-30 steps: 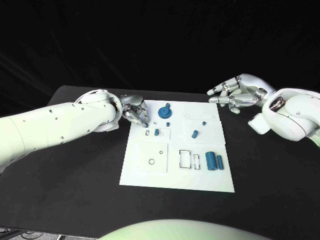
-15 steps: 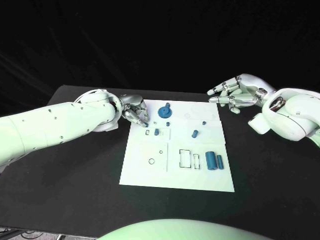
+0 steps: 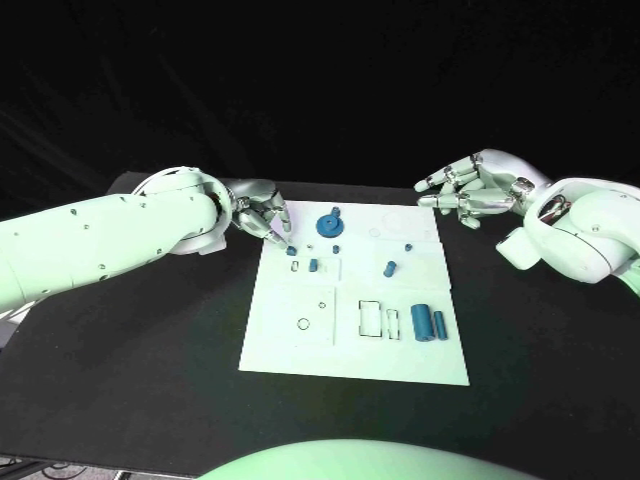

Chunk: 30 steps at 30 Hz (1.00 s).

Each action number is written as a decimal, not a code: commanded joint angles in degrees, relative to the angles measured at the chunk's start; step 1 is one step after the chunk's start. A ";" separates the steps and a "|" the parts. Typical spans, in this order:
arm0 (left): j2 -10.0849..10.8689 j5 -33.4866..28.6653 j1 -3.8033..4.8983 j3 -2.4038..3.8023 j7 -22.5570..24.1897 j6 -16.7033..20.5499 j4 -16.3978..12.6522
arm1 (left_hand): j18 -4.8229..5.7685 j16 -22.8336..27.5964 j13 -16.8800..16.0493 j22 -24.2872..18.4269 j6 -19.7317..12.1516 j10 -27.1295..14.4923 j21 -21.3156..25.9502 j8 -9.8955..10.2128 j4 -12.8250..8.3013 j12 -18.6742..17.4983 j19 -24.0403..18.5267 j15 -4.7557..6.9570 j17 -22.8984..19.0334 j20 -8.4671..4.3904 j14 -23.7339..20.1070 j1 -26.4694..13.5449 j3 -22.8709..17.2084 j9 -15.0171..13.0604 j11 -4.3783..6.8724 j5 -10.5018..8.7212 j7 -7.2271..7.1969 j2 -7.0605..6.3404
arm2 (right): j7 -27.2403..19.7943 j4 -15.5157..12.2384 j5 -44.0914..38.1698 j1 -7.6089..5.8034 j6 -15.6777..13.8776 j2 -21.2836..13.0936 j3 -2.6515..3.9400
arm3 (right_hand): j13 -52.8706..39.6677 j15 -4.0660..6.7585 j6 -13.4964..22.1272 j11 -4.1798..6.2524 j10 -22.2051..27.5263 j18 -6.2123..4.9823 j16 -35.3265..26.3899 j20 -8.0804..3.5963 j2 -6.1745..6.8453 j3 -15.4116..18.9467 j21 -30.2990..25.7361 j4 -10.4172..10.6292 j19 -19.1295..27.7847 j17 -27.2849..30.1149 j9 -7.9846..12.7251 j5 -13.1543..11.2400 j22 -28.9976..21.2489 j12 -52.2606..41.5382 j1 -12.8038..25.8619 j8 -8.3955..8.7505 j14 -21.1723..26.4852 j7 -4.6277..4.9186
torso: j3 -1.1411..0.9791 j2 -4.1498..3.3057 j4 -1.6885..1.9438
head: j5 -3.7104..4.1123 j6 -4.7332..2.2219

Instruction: Assemble the parts on the task board

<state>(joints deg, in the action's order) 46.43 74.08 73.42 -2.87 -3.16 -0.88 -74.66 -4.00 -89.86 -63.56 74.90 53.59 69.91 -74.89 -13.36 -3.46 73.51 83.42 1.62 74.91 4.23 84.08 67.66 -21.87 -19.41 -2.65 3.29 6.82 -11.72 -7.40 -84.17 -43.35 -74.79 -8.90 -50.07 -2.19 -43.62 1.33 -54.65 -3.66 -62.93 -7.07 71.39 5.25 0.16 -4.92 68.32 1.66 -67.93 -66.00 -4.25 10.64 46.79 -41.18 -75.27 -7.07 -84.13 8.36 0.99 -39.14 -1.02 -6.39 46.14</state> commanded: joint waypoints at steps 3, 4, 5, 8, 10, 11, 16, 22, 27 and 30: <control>-0.01 0.58 1.97 0.15 -1.77 -5.39 -0.61 | 0.32 -0.14 0.15 4.49 -1.49 0.54 0.27 0.18 4.59 0.01 0.23 -0.12 15.09 0.34 5.92 -3.46 7.87 0.52 0.52 -0.15 -0.33 0.56 | -0.36 0.18 -0.43 0.05 0.34 0.16 -0.02 | 0.14 -0.25 -0.32 0.36 0.05 -0.90 -0.22 -0.11 -0.27 0.41 -0.33 0.02 0.25 0.07 0.10 -0.26 -0.09 0.24 -0.23 -0.34 -0.78 0.09 | 0.06 -0.02 -0.08 | -0.12 -0.21; -0.17 1.47 2.29 0.15 -1.98 -5.70 -0.62 | 0.40 -0.14 -0.12 4.75 -1.34 1.07 -0.05 -0.22 5.62 0.21 0.45 -0.03 15.09 0.23 5.92 -3.07 9.78 0.50 0.61 0.02 -0.46 1.18 | -0.36 0.20 -0.45 0.05 0.34 0.19 -0.02 | 0.14 -0.25 -0.32 0.36 0.05 -0.90 -0.22 -0.11 -0.27 0.41 -0.33 0.02 0.25 0.07 0.10 -0.26 -0.09 0.24 -0.23 -0.34 -0.78 0.09 | 0.04 -0.03 -0.08 | -0.15 -0.25; -0.43 2.71 2.58 0.14 -2.16 -6.03 -0.58 | 0.52 -0.14 -0.57 5.11 -1.01 1.63 -0.52 -0.65 6.18 0.52 0.69 0.11 15.09 0.16 5.92 -2.51 10.76 0.42 0.73 -0.01 -0.60 1.73 | -0.36 0.23 -0.47 0.05 0.35 0.21 -0.02 | 0.14 -0.25 -0.32 0.36 0.05 -0.90 -0.22 -0.11 -0.27 0.41 -0.33 0.02 0.25 0.07 0.10 -0.26 -0.09 0.24 -0.23 -0.34 -0.78 0.09 | 0.02 -0.03 -0.12 | -0.15 -0.30; -1.52 7.30 3.26 -0.08 -2.51 -7.08 -0.26 | 0.95 -0.14 -2.31 6.46 0.00 3.94 -2.29 -2.38 8.42 1.59 1.62 0.86 15.09 -0.39 5.92 -0.17 14.17 0.16 1.48 0.04 -1.31 3.03 | -0.37 0.28 -0.50 0.05 0.38 0.27 -0.04 | 0.15 -0.25 -0.32 0.35 0.04 -0.89 -0.13 -0.11 -0.28 0.43 -0.32 0.04 0.23 -0.04 0.10 -0.26 -0.06 0.24 -0.21 -0.34 -0.80 0.10 | 0.06 -0.05 -0.10 | -0.12 -0.41; -2.05 9.87 3.46 -0.27 -2.56 -7.44 -0.19 | 1.04 -0.14 -2.83 6.80 0.34 4.55 -2.74 -2.82 9.00 1.90 1.85 1.07 15.09 -0.63 5.92 0.34 14.70 0.11 1.82 0.12 -1.58 3.40 | -0.37 0.30 -0.51 0.06 0.40 0.29 -0.04 | 0.15 -0.25 -0.32 0.35 0.04 -0.89 -0.13 -0.11 -0.28 0.43 -0.32 0.04 0.23 -0.04 0.10 -0.26 -0.06 0.24 -0.21 -0.34 -0.80 0.10 | 0.08 -0.07 -0.12 | -0.12 -0.41; -2.40 11.68 3.57 -0.39 -2.55 -7.66 -0.18 | 1.15 -0.14 -3.40 7.15 0.77 5.15 -3.21 -3.24 9.56 2.24 2.07 1.24 15.09 -0.83 5.92 0.60 15.22 0.04 2.14 0.02 -1.84 3.55 | -0.37 0.30 -0.51 0.06 0.42 0.30 -0.05 | 0.15 -0.25 -0.32 0.35 0.04 -0.89 -0.13 -0.11 -0.28 0.43 -0.32 0.04 0.23 -0.04 0.10 -0.26 -0.06 0.24 -0.21 -0.34 -0.80 0.10 | 0.09 -0.09 -0.12 | -0.11 -0.40; -3.67 19.88 3.99 -1.08 -2.46 -8.51 -0.55 | 1.50 -0.14 -5.55 8.27 2.17 7.36 -4.70 -4.06 11.87 3.41 2.78 2.27 15.09 -1.74 5.92 1.72 17.03 0.04 3.46 -0.02 -2.98 3.82 | -0.37 0.40 -0.51 0.07 0.47 0.32 -0.07 | 0.16 -0.26 -0.32 0.35 0.02 -0.90 -0.14 -0.11 -0.30 0.45 -0.34 0.07 0.24 -0.05 0.10 -0.27 -0.10 0.23 -0.18 -0.35 -0.81 0.10 | 0.06 -0.05 -0.09 | 0.08 -0.40; -4.42 25.11 4.19 -1.57 -2.25 -10.00 -1.25 | 1.76 -0.14 -7.00 9.06 1.95 8.74 -5.72 -3.07 14.45 4.09 3.25 2.80 15.09 -2.30 5.92 1.92 18.59 0.54 4.08 -0.02 -3.52 3.65 | -0.40 0.48 -0.57 0.09 0.51 0.36 -0.08 | 0.17 -0.26 -0.31 0.35 0.02 -0.90 -0.14 -0.11 -0.30 0.45 -0.34 0.08 0.24 -0.05 0.10 -0.27 -0.10 0.23 -0.17 -0.35 -0.81 0.10 | 0.09 -0.06 -0.08 | 0.10 -0.34; -4.99 26.50 4.23 -1.82 -1.91 -10.89 -1.33 | 1.83 -0.14 -7.41 9.27 1.80 9.06 -6.02 -2.76 14.92 4.30 3.37 2.87 15.09 -2.38 5.92 2.07 18.89 0.67 4.15 -0.03 -3.58 3.61 | -0.43 0.49 -0.58 0.10 0.55 0.41 -0.09 | 0.18 -0.26 -0.31 0.34 0.00 -0.89 -0.14 -0.11 -0.32 0.49 -0.34 0.13 0.22 -0.06 0.11 -0.26 -0.08 0.23 -0.11 -0.35 -0.82 0.11 | 0.08 -0.09 -0.03 | 0.07 -0.36; -5.36 26.89 4.23 -1.91 -1.59 -11.10 -1.26 | 1.84 -0.14 -7.51 9.29 1.75 9.14 -6.02 -2.63 15.09 4.33 3.38 2.90 15.09 -2.41 5.92 2.24 18.98 0.73 4.18 -0.02 -3.63 3.66 | -0.47 0.50 -0.59 0.12 0.58 0.47 -0.09 | 0.18 -0.26 -0.31 0.34 0.00 -0.89 -0.14 -0.11 -0.32 0.49 -0.34 0.13 0.22 -0.06 0.11 -0.26 -0.08 0.23 -0.11 -0.35 -0.82 0.11 | 0.14 -0.07 -0.06 | 0.11 -0.28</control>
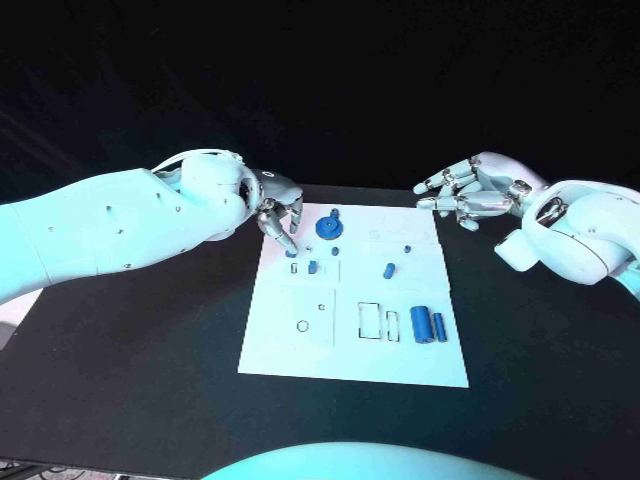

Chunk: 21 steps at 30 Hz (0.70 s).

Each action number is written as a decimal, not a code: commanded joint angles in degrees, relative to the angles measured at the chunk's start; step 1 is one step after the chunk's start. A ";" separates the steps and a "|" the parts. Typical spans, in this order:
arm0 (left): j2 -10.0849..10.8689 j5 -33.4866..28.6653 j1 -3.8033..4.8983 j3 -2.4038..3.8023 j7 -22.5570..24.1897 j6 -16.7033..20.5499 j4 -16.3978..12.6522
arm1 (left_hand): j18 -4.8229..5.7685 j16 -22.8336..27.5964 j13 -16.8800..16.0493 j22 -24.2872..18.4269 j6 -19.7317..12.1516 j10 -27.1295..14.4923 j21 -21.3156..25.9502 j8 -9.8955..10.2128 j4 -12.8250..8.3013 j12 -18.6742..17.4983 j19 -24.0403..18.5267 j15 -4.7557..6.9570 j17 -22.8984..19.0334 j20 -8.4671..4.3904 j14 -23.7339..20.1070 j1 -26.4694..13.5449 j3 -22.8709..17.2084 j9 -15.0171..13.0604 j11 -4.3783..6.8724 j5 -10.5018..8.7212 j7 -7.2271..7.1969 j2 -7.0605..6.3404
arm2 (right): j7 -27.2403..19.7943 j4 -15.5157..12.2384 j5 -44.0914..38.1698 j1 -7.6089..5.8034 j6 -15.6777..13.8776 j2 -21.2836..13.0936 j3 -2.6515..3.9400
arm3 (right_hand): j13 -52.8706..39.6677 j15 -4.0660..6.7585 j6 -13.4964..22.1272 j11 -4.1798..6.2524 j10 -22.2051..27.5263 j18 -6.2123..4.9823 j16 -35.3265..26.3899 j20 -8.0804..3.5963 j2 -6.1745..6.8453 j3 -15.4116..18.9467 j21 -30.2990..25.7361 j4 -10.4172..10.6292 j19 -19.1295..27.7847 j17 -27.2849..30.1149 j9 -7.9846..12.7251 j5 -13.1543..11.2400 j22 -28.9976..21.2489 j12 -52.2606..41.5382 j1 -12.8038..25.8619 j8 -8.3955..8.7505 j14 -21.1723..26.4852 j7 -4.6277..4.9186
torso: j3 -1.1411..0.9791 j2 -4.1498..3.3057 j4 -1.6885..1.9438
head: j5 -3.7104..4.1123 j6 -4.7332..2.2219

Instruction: Assemble the parts on the task board

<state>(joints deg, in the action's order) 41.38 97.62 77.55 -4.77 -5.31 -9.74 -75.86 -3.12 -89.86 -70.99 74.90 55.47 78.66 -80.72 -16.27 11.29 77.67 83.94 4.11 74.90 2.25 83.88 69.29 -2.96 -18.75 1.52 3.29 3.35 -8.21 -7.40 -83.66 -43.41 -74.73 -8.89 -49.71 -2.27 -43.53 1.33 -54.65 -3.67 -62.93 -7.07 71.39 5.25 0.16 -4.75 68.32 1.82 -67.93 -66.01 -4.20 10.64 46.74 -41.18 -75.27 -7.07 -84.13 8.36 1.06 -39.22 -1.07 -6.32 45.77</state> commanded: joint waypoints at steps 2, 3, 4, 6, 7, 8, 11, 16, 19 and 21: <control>-0.52 3.45 0.10 -0.06 0.74 -2.49 0.01 | 0.98 -0.14 -0.11 9.35 -0.15 0.42 -0.26 0.35 0.42 0.17 2.89 0.43 15.10 -0.45 6.12 0.79 0.10 0.09 0.04 -0.02 -0.20 0.21 | -0.48 0.00 -0.53 0.07 0.58 0.14 -0.01 | 0.09 -0.26 -0.31 0.34 0.01 -0.89 -0.14 -0.11 -0.32 0.32 -0.34 -0.04 0.22 -0.06 0.06 -0.26 -0.03 0.23 -0.11 -0.35 -0.82 0.11 | 0.06 0.01 -0.01 | -0.01 0.13; -0.66 3.46 0.10 -0.10 0.81 -2.67 0.07 | 0.98 -0.14 -0.13 9.35 -0.16 0.44 -0.27 0.40 0.46 0.17 2.89 0.45 15.10 -0.46 6.12 0.92 0.11 0.11 0.07 -0.02 -0.24 0.24 | -0.48 0.00 -0.53 0.07 0.59 0.15 -0.01 | 0.09 -0.26 -0.31 0.34 0.01 -0.89 -0.14 -0.11 -0.32 0.32 -0.34 -0.04 0.22 -0.06 0.06 -0.26 -0.03 0.23 -0.11 -0.35 -0.82 0.11 | 0.05 -0.01 0.00 | -0.06 0.17; -0.83 3.46 0.09 -0.14 0.88 -2.87 0.16 | 0.98 -0.14 -0.14 9.38 -0.17 0.45 -0.30 0.47 0.51 0.15 2.90 0.47 15.10 -0.48 6.12 1.08 0.12 0.14 0.10 -0.02 -0.29 0.29 | -0.49 0.00 -0.53 0.08 0.59 0.17 -0.01 | 0.09 -0.26 -0.31 0.34 0.01 -0.89 -0.14 -0.11 -0.32 0.32 -0.34 -0.04 0.22 -0.06 0.06 -0.26 -0.03 0.23 -0.11 -0.35 -0.82 0.11 | 0.03 -0.01 0.01 | -0.07 0.15; -1.06 3.47 0.09 -0.21 0.98 -3.17 0.28 | 0.98 -0.14 -0.12 9.38 -0.19 0.45 -0.28 0.53 0.55 0.12 2.90 0.49 15.10 -0.50 6.12 1.23 0.14 0.17 0.13 -0.02 -0.32 0.34 | -0.50 0.00 -0.53 0.08 0.60 0.19 -0.01 | 0.09 -0.26 -0.31 0.34 0.01 -0.89 -0.14 -0.11 -0.32 0.32 -0.34 -0.04 0.22 -0.06 0.06 -0.26 -0.03 0.23 -0.11 -0.35 -0.82 0.11 | 0.03 -0.01 0.01 | -0.07 0.15; -1.16 3.45 0.08 -0.25 1.03 -3.33 0.33 | 0.97 -0.14 -0.11 9.37 -0.22 0.44 -0.24 0.62 0.59 0.09 2.89 0.52 15.10 -0.52 6.12 1.43 0.16 0.20 0.17 -0.02 -0.37 0.39 | -0.51 0.00 -0.53 0.09 0.61 0.21 -0.01 | 0.09 -0.26 -0.31 0.34 0.01 -0.89 -0.14 -0.11 -0.32 0.32 -0.34 -0.04 0.22 -0.06 0.06 -0.26 -0.03 0.23 -0.11 -0.35 -0.82 0.11 | 0.03 -0.01 0.01 | -0.07 0.15; -1.24 3.44 0.08 -0.28 1.05 -3.49 0.37 | 0.97 -0.14 -0.12 9.36 -0.25 0.45 -0.22 0.69 0.60 0.07 2.88 0.55 15.10 -0.54 6.12 1.61 0.16 0.23 0.20 -0.02 -0.41 0.43 | -0.52 0.00 -0.53 0.09 0.62 0.22 -0.01 | 0.09 -0.26 -0.31 0.34 0.01 -0.89 -0.14 -0.11 -0.32 0.32 -0.34 -0.04 0.22 -0.06 0.06 -0.26 -0.03 0.23 -0.11 -0.35 -0.82 0.11 | 0.03 -0.02 0.00 | -0.06 0.19; -1.40 3.41 0.06 -0.35 1.08 -3.92 0.51 | 0.96 -0.14 -0.11 9.37 -0.24 0.44 -0.19 0.86 0.59 0.00 2.88 0.61 15.10 -0.60 6.12 2.18 0.16 0.30 0.26 -0.02 -0.48 0.53 | -0.53 0.01 -0.53 0.10 0.63 0.23 -0.01 | 0.09 -0.26 -0.31 0.34 0.01 -0.89 -0.14 -0.11 -0.32 0.32 -0.34 -0.04 0.22 -0.06 0.06 -0.26 -0.03 0.23 -0.11 -0.35 -0.82 0.11 | 0.06 -0.03 0.00 | -0.02 0.29; -1.72 3.38 -0.01 -0.46 0.96 -4.75 0.81 | 0.93 -0.14 -0.09 9.36 0.09 0.37 -0.03 1.33 0.65 -0.25 2.83 0.73 15.10 -0.76 6.12 3.86 -1.44 0.50 0.42 0.04 -0.58 1.13 | -0.57 0.02 -0.53 0.11 0.64 0.28 -0.01 | 0.09 -0.26 -0.31 0.34 0.01 -0.89 -0.14 -0.11 -0.32 0.32 -0.34 -0.04 0.22 -0.06 0.06 -0.26 -0.03 0.23 -0.11 -0.35 -0.82 0.11 | 0.00 0.02 0.04 | -0.06 0.37; -1.97 3.37 -0.09 -0.54 0.97 -5.26 1.09 | 0.93 -0.14 -0.09 9.39 0.26 0.33 0.01 1.66 0.74 -0.37 2.82 0.77 15.10 -0.80 6.12 4.35 -2.53 0.64 0.46 0.06 -0.67 1.02 | -0.58 -0.01 -0.53 0.11 0.63 0.28 -0.01 | 0.13 -0.26 -0.29 0.33 -0.03 -0.88 -0.12 -0.11 -0.35 0.40 -0.34 0.05 0.18 -0.11 0.07 -0.22 -0.01 0.22 -0.03 -0.36 -0.85 0.11 | 0.04 -0.03 0.03 | -0.03 0.50; -2.07 3.35 -0.14 -0.58 1.03 -5.52 1.27 | 0.93 -0.14 -0.16 9.38 0.34 0.36 0.05 1.80 0.74 -0.36 2.81 0.80 15.10 -0.81 6.12 4.53 -2.92 0.70 0.49 0.04 -0.71 0.96 | -0.59 -0.03 -0.53 0.11 0.63 0.26 -0.01 | 0.13 -0.26 -0.29 0.33 -0.03 -0.88 -0.12 -0.11 -0.35 0.40 -0.34 0.05 0.18 -0.11 0.07 -0.22 -0.01 0.22 -0.03 -0.36 -0.85 0.11 | 0.04 -0.03 0.09 | -0.02 0.55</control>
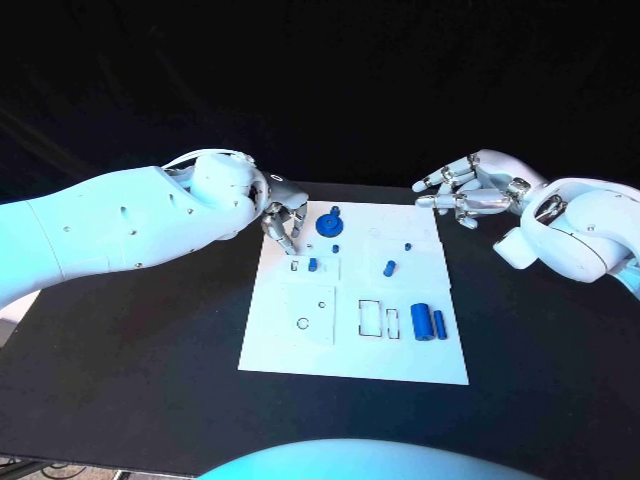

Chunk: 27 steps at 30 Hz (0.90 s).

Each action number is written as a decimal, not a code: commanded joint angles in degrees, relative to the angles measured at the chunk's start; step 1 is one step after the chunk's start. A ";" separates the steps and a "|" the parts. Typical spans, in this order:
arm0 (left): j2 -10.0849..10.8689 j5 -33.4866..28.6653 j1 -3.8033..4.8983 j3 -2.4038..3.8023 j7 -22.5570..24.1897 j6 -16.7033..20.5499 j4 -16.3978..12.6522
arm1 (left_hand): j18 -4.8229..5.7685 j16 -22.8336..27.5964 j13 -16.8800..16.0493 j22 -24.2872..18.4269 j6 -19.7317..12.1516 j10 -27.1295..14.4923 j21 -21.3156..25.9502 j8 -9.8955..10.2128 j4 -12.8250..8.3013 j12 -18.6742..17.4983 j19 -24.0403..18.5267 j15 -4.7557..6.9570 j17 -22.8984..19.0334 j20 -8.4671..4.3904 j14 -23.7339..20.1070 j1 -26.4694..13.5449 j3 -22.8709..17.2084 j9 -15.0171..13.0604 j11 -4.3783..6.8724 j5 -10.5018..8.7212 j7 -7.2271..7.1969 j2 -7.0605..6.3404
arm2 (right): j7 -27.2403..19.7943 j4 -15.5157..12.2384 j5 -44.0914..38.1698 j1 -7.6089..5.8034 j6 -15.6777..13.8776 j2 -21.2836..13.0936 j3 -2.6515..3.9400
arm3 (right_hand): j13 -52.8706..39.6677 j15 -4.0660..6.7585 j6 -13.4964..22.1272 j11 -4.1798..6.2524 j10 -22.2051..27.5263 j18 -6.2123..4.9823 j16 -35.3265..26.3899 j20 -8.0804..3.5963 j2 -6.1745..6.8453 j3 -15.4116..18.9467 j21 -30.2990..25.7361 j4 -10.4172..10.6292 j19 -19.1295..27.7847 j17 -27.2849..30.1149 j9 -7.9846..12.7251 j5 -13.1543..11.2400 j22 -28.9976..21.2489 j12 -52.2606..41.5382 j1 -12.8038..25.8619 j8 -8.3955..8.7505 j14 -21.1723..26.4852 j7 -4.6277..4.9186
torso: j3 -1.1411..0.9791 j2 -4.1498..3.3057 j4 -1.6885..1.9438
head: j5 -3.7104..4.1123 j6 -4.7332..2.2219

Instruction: Assemble the parts on the task board

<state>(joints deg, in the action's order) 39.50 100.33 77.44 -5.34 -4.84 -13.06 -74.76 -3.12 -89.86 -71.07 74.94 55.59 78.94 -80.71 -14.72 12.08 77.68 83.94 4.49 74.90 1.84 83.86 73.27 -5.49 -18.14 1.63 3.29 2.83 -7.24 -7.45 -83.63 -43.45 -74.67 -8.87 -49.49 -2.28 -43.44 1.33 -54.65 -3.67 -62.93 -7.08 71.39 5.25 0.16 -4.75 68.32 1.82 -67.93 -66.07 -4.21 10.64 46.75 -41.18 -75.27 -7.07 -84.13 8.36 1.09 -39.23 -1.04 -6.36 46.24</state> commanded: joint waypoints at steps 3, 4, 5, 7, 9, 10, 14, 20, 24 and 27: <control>-0.35 0.53 -0.11 -0.08 0.69 -2.59 0.54 | 0.92 -0.14 -0.07 9.32 0.29 0.08 0.11 0.35 -0.03 -0.40 2.79 0.42 15.10 -0.41 6.14 0.66 -0.66 0.14 0.39 0.03 -0.20 -0.03 | -0.56 -0.05 -0.47 0.05 0.63 0.04 0.00 | 0.06 -0.27 -0.28 0.33 -0.06 -0.88 -0.11 -0.11 -0.39 0.43 -0.35 0.11 0.16 -0.07 0.08 -0.21 -0.01 0.21 0.03 -0.37 -0.86 0.12 | -0.04 0.05 0.02 | -0.12 0.24; -0.40 0.51 -0.13 -0.11 0.71 -2.66 0.65 | 0.91 -0.14 -0.05 9.31 0.30 0.06 0.14 0.39 -0.03 -0.42 2.79 0.43 15.10 -0.41 6.14 0.69 -0.73 0.15 0.40 0.03 -0.21 -0.03 | -0.56 -0.05 -0.47 0.05 0.63 0.03 0.00 | 0.06 -0.27 -0.28 0.33 -0.06 -0.88 -0.11 -0.11 -0.39 0.43 -0.35 0.11 0.16 -0.07 0.08 -0.21 -0.01 0.21 0.03 -0.37 -0.86 0.12 | -0.05 0.07 0.01 | -0.12 0.23; -0.45 0.40 -0.16 -0.13 0.73 -2.74 0.78 | 0.90 -0.14 -0.05 9.29 0.32 0.06 0.17 0.45 -0.02 -0.43 2.77 0.43 15.10 -0.41 6.14 0.73 -0.85 0.17 0.40 0.02 -0.22 -0.04 | -0.57 -0.06 -0.47 0.05 0.63 0.04 0.00 | 0.06 -0.27 -0.28 0.33 -0.06 -0.88 -0.11 -0.11 -0.39 0.43 -0.35 0.11 0.16 -0.07 0.08 -0.21 -0.01 0.21 0.03 -0.37 -0.86 0.12 | -0.06 0.07 0.01 | -0.12 0.23; -0.56 0.19 -0.21 -0.18 0.79 -2.83 1.01 | 0.91 -0.14 -0.05 9.29 0.33 0.05 0.17 0.49 -0.02 -0.44 2.77 0.44 15.10 -0.42 6.14 0.78 -0.95 0.19 0.41 0.02 -0.23 -0.05 | -0.59 -0.06 -0.46 0.05 0.64 0.05 0.00 | 0.06 -0.27 -0.28 0.33 -0.06 -0.88 -0.11 -0.11 -0.39 0.43 -0.35 0.11 0.16 -0.07 0.08 -0.21 -0.01 0.21 0.03 -0.37 -0.86 0.12 | -0.06 0.04 -0.01 | -0.12 0.16; -0.75 -0.07 -0.32 -0.25 0.91 -2.86 1.38 | 0.91 -0.14 -0.04 9.30 0.35 0.05 0.17 0.54 -0.03 -0.46 2.77 0.44 15.10 -0.42 6.14 0.83 -1.05 0.21 0.42 0.02 -0.25 -0.05 | -0.61 -0.06 -0.46 0.05 0.66 0.07 0.00 | 0.06 -0.27 -0.28 0.33 -0.06 -0.88 -0.11 -0.11 -0.39 0.43 -0.35 0.11 0.16 -0.07 0.08 -0.21 -0.01 0.21 0.03 -0.37 -0.86 0.12 | -0.06 0.04 -0.05 | -0.17 0.12; -0.79 -0.12 -0.35 -0.27 0.93 -2.86 1.45 | 0.90 -0.14 -0.05 9.29 0.35 0.04 0.20 0.60 -0.03 -0.47 2.76 0.45 15.10 -0.43 6.14 0.88 -1.16 0.24 0.43 0.02 -0.26 -0.05 | -0.62 -0.06 -0.46 0.05 0.66 0.08 0.00 | 0.06 -0.27 -0.28 0.33 -0.06 -0.88 -0.11 -0.11 -0.39 0.43 -0.35 0.11 0.16 -0.07 0.08 -0.21 -0.01 0.21 0.03 -0.37 -0.86 0.12 | -0.05 0.04 -0.06 | -0.17 0.12; -1.09 -0.30 -0.56 -0.34 1.12 -2.85 1.88 | 0.89 -0.14 -0.05 9.28 0.40 0.03 0.25 0.74 -0.06 -0.50 2.75 0.46 15.10 -0.44 6.14 1.05 -1.46 0.29 0.44 0.02 -0.28 -0.01 | -0.65 -0.06 -0.46 0.06 0.68 0.11 0.00 | 0.06 -0.27 -0.28 0.33 -0.06 -0.88 -0.11 -0.11 -0.39 0.43 -0.35 0.11 0.16 -0.07 0.08 -0.21 -0.01 0.21 0.03 -0.37 -0.86 0.12 | -0.01 0.01 -0.08 | -0.07 0.15; -1.45 -0.39 -1.00 -0.42 1.47 -2.91 2.32 | 0.83 -0.14 0.07 9.13 0.55 -0.08 0.54 1.00 -0.01 -0.66 2.65 0.47 15.10 -0.46 6.14 1.26 -2.12 0.40 0.45 0.02 -0.27 0.27 | -0.70 -0.06 -0.44 0.07 0.69 0.15 0.00 | 0.06 -0.27 -0.28 0.33 -0.06 -0.88 -0.11 -0.11 -0.39 0.43 -0.35 0.11 0.16 -0.07 0.08 -0.21 -0.01 0.21 0.03 -0.37 -0.86 0.12 | -0.04 0.00 -0.05 | -0.03 0.14; -1.60 -0.41 -1.21 -0.45 1.65 -2.86 2.51 | 0.82 -0.14 0.06 9.12 0.57 -0.09 0.58 1.11 0.02 -0.68 2.64 0.48 15.10 -0.46 6.14 1.30 -2.32 0.44 0.45 0.02 -0.29 0.38 | -0.73 -0.06 -0.42 0.07 0.68 0.16 0.00 | 0.06 -0.27 -0.28 0.33 -0.06 -0.88 -0.11 -0.11 -0.39 0.43 -0.35 0.11 0.16 -0.07 0.08 -0.21 -0.01 0.21 0.03 -0.37 -0.86 0.12 | -0.03 0.03 -0.01 | 0.04 0.20; -1.74 -0.24 -1.30 -0.46 1.75 -2.99 2.70 | 0.81 -0.14 0.01 9.11 0.68 -0.08 0.64 1.27 0.02 -0.69 2.62 0.49 15.10 -0.47 6.14 1.43 -2.72 0.51 0.48 0.02 -0.34 0.60 | -0.73 -0.08 -0.40 0.07 0.69 0.17 0.00 | 0.10 -0.27 -0.27 0.33 -0.10 -0.88 -0.13 -0.11 -0.48 0.50 -0.37 0.22 0.13 -0.08 0.09 -0.19 -0.02 0.19 0.13 -0.38 -0.88 0.12 | -0.04 0.00 0.00 | 0.00 0.21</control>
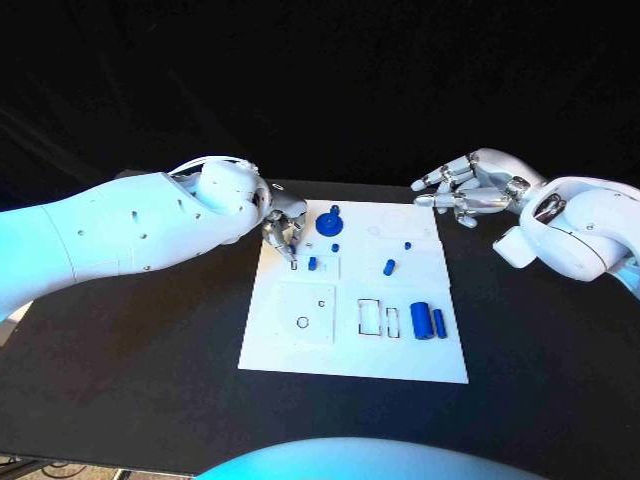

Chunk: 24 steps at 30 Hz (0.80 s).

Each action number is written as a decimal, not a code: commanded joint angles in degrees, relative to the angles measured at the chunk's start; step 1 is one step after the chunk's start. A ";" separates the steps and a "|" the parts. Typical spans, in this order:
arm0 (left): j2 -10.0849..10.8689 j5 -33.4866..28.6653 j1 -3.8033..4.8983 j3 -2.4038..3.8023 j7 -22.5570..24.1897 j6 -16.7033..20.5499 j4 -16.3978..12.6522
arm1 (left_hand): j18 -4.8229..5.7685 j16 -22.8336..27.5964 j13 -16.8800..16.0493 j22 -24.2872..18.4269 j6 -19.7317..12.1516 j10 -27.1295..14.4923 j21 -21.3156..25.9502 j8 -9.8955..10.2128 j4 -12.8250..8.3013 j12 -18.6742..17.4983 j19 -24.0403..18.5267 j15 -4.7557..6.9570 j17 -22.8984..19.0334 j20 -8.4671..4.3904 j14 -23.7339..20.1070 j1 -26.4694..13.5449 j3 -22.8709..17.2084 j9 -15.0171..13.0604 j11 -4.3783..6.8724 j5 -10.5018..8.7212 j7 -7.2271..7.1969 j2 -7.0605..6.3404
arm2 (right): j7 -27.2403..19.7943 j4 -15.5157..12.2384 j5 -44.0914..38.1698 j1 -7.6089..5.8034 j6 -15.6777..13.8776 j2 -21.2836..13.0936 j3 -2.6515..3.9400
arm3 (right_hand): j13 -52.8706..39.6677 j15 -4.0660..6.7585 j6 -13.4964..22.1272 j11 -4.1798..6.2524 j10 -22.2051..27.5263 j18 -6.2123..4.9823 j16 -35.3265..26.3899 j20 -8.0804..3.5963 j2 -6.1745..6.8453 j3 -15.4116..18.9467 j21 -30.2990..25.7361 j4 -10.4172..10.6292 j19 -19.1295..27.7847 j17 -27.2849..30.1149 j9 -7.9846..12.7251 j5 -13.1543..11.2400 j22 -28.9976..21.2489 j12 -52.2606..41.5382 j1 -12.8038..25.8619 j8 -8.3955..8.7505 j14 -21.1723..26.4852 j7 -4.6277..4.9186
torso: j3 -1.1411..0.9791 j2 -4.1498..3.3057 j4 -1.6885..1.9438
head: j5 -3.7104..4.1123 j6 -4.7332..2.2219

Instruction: Assemble the parts on the task board

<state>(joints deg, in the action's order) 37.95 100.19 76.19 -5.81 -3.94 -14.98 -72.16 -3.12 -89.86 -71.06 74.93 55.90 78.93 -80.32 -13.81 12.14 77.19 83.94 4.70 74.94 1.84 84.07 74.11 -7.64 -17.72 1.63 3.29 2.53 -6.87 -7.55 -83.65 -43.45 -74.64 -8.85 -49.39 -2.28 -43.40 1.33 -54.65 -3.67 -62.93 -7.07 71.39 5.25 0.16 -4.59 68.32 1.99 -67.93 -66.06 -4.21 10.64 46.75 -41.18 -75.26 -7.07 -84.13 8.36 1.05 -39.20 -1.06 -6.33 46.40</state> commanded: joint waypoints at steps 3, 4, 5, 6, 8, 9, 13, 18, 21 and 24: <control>-0.26 0.07 -0.08 0.00 0.89 -1.19 0.17 | 0.80 -0.14 -0.03 9.10 0.62 -0.09 0.33 0.48 -0.04 -0.23 2.59 0.30 15.06 -0.48 5.93 0.74 -0.97 0.14 0.51 0.02 -0.07 0.49 | -0.64 -0.07 -0.39 0.04 0.68 0.08 0.00 | 0.06 -0.27 -0.27 0.33 -0.10 -0.88 -0.13 -0.11 -0.48 0.33 -0.37 0.06 0.13 -0.09 0.09 -0.19 -0.02 0.19 0.13 -0.38 -0.88 0.12 | -0.02 0.01 0.00 | -0.05 0.06; -0.26 0.10 -0.08 0.00 0.90 -1.23 0.18 | 0.80 -0.14 -0.04 9.12 0.68 -0.09 0.31 0.51 -0.03 -0.23 2.60 0.30 15.06 -0.49 5.93 0.74 -1.07 0.15 0.51 0.02 -0.08 0.56 | -0.64 -0.06 -0.38 0.04 0.68 0.08 0.00 | 0.06 -0.27 -0.27 0.33 -0.10 -0.88 -0.13 -0.11 -0.48 0.33 -0.37 0.06 0.13 -0.09 0.09 -0.19 -0.02 0.19 0.13 -0.38 -0.88 0.12 | -0.02 0.02 0.01 | -0.02 0.07; -0.27 0.12 -0.09 0.00 0.89 -1.26 0.18 | 0.80 -0.14 -0.03 9.13 0.77 -0.10 0.31 0.55 -0.02 -0.25 2.60 0.30 15.06 -0.49 5.93 0.76 -1.19 0.17 0.51 0.02 -0.08 0.67 | -0.64 -0.05 -0.38 0.04 0.68 0.07 0.00 | 0.06 -0.27 -0.27 0.33 -0.10 -0.88 -0.13 -0.11 -0.48 0.33 -0.37 0.06 0.13 -0.09 0.09 -0.19 -0.02 0.19 0.13 -0.38 -0.88 0.12 | -0.01 0.02 0.02 | -0.01 0.07; -0.27 0.14 -0.09 -0.01 0.88 -1.28 0.18 | 0.80 -0.14 -0.04 9.13 0.85 -0.10 0.31 0.58 0.00 -0.26 2.60 0.31 15.06 -0.49 5.93 0.76 -1.28 0.18 0.51 0.01 -0.08 0.74 | -0.65 -0.05 -0.38 0.04 0.68 0.07 0.00 | 0.06 -0.27 -0.27 0.33 -0.10 -0.88 -0.13 -0.11 -0.48 0.33 -0.37 0.06 0.13 -0.09 0.09 -0.19 -0.02 0.19 0.13 -0.38 -0.88 0.12 | 0.00 0.01 0.03 | 0.00 0.06; -0.27 0.17 -0.10 -0.01 0.82 -1.30 0.19 | 0.80 -0.14 -0.05 9.14 0.95 -0.10 0.31 0.62 0.01 -0.27 2.60 0.31 15.06 -0.50 5.93 0.76 -1.39 0.19 0.51 0.01 -0.08 0.83 | -0.65 -0.05 -0.38 0.05 0.68 0.08 0.00 | 0.06 -0.27 -0.27 0.33 -0.10 -0.88 -0.13 -0.11 -0.48 0.33 -0.37 0.06 0.13 -0.09 0.09 -0.19 -0.02 0.19 0.13 -0.38 -0.88 0.12 | 0.00 0.01 0.03 | -0.01 0.07; -0.27 0.18 -0.10 -0.01 0.77 -1.30 0.20 | 0.80 -0.14 -0.05 9.13 0.95 -0.10 0.32 0.62 0.01 -0.27 2.60 0.31 15.06 -0.50 5.93 0.76 -1.39 0.19 0.51 0.01 -0.08 0.83 | -0.65 -0.04 -0.38 0.05 0.68 0.08 0.00 | 0.06 -0.27 -0.27 0.33 -0.10 -0.88 -0.13 -0.11 -0.48 0.33 -0.37 0.06 0.13 -0.09 0.09 -0.19 -0.02 0.19 0.13 -0.38 -0.88 0.12 | 0.00 0.02 0.02 | -0.03 0.07; -0.26 0.20 -0.11 -0.01 0.55 -1.29 0.30 | 0.80 -0.14 -0.01 9.13 0.94 -0.12 0.33 0.64 0.02 -0.29 2.59 0.31 15.06 -0.50 5.93 0.75 -1.40 0.20 0.51 0.01 -0.07 0.82 | -0.66 -0.03 -0.38 0.05 0.67 0.10 0.00 | 0.06 -0.27 -0.27 0.33 -0.10 -0.88 -0.13 -0.11 -0.48 0.33 -0.37 0.06 0.13 -0.09 0.09 -0.19 -0.02 0.19 0.13 -0.38 -0.88 0.12 | 0.00 0.01 0.01 | -0.03 0.02; -0.23 0.20 -0.11 -0.01 0.24 -1.41 0.43 | 0.79 -0.14 -0.06 9.13 0.85 -0.10 0.37 0.88 0.03 -0.29 2.59 0.30 15.06 -0.50 5.93 0.65 -1.42 0.29 0.47 -0.02 0.01 0.63 | -0.66 -0.03 -0.38 0.05 0.67 0.12 0.00 | 0.06 -0.27 -0.27 0.33 -0.10 -0.88 -0.13 -0.11 -0.48 0.33 -0.37 0.06 0.13 -0.09 0.09 -0.19 -0.02 0.19 0.13 -0.38 -0.88 0.12 | -0.01 -0.02 -0.01 | -0.03 0.04; -0.18 0.21 -0.11 -0.01 0.04 -1.49 0.47 | 0.80 -0.14 -0.05 9.14 0.80 -0.11 0.36 0.99 0.04 -0.31 2.59 0.30 15.06 -0.50 5.93 0.60 -1.42 0.34 0.46 -0.03 0.04 0.54 | -0.66 -0.04 -0.38 0.05 0.68 0.12 0.00 | 0.06 -0.27 -0.27 0.33 -0.10 -0.88 -0.13 -0.11 -0.48 0.33 -0.37 0.06 0.13 -0.09 0.09 -0.19 -0.02 0.19 0.13 -0.38 -0.88 0.12 | -0.02 -0.02 0.00 | -0.04 0.09; -0.15 0.21 -0.11 -0.01 -0.10 -1.56 0.53 | 0.80 -0.14 -0.05 9.14 0.77 -0.11 0.37 1.09 0.06 -0.32 2.59 0.29 15.06 -0.50 5.93 0.52 -1.41 0.37 0.44 -0.04 0.06 0.46 | -0.66 -0.03 -0.38 0.05 0.69 0.12 0.00 | 0.06 -0.27 -0.27 0.33 -0.10 -0.88 -0.13 -0.11 -0.48 0.33 -0.37 0.06 0.13 -0.09 0.09 -0.19 -0.02 0.19 0.13 -0.38 -0.88 0.12 | -0.02 0.00 0.03 | -0.02 0.10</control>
<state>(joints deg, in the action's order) 37.85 100.24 76.09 -5.83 -3.84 -15.48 -71.62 -3.12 -89.86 -71.04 74.92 56.51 78.72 -80.30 -12.97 12.15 77.19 83.93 4.69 74.92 1.85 84.07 74.63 -8.74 -17.40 1.85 3.29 2.35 -6.34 -7.63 -83.64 -43.45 -74.62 -8.85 -49.33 -2.28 -43.40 1.33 -54.65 -3.67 -62.93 -7.07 71.39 5.25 0.16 -4.59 68.32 1.98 -67.93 -66.05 -4.22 10.64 46.75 -41.18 -75.27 -7.07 -84.13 8.36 1.04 -39.20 -1.04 -6.35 46.47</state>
